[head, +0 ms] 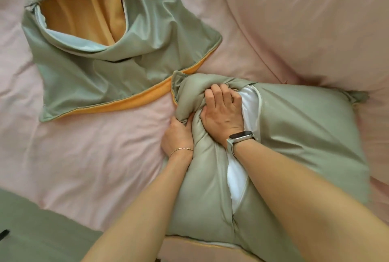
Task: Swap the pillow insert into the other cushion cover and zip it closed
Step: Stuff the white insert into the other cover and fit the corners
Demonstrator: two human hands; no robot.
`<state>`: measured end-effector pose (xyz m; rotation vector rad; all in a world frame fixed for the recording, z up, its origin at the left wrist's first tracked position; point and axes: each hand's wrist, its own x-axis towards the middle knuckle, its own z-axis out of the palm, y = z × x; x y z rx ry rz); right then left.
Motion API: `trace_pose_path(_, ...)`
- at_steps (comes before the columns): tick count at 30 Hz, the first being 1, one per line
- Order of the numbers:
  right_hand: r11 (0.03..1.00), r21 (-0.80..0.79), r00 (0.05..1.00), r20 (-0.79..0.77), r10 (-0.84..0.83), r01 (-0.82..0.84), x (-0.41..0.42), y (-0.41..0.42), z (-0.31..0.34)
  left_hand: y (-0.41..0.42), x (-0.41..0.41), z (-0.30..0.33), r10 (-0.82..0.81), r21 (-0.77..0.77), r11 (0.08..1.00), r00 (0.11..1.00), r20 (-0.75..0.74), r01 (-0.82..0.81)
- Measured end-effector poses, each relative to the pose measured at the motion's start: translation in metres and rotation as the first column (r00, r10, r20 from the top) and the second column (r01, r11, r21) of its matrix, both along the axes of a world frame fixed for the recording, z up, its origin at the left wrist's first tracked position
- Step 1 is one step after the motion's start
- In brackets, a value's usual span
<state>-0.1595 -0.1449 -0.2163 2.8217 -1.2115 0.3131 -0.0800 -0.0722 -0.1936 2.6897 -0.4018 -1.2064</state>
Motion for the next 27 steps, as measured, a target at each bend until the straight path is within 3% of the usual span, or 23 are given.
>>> trace_pose_path(7,0.997,0.07,0.999,-0.026,0.028,-0.026,0.014,-0.014,0.027,-0.002,0.019,-0.005,-0.108,-0.049,0.994,0.987,-0.12,0.102)
trace_pose_path(12,0.986,0.168,1.0,-0.022,0.01,-0.006,0.012,0.005,0.064,0.017,0.026,0.012,-0.201,-0.255,0.955,0.962,-0.186,0.151)
trace_pose_path(16,0.968,0.246,0.998,0.061,0.029,-0.043,-0.006,0.031,0.103,0.046,0.016,0.032,-0.232,-0.416,0.905,0.921,-0.314,0.086)
trace_pose_path(19,0.94,0.342,0.999,0.054,-0.008,-0.011,-0.033,0.043,0.13,0.054,0.007,0.05,-0.322,-0.543,0.838,0.85,-0.418,0.05)
trace_pose_path(24,0.893,0.447,0.984,0.13,-0.118,0.048,-0.063,0.053,0.186,0.051,0.004,0.094,-0.5,-0.589,0.788,0.744,-0.443,0.179)
trace_pose_path(27,0.808,0.575,0.952,0.153,-0.263,0.131,-0.071,0.076,0.208,0.04,0.034,0.117,-0.719,-0.549,0.683,0.577,-0.388,0.483)
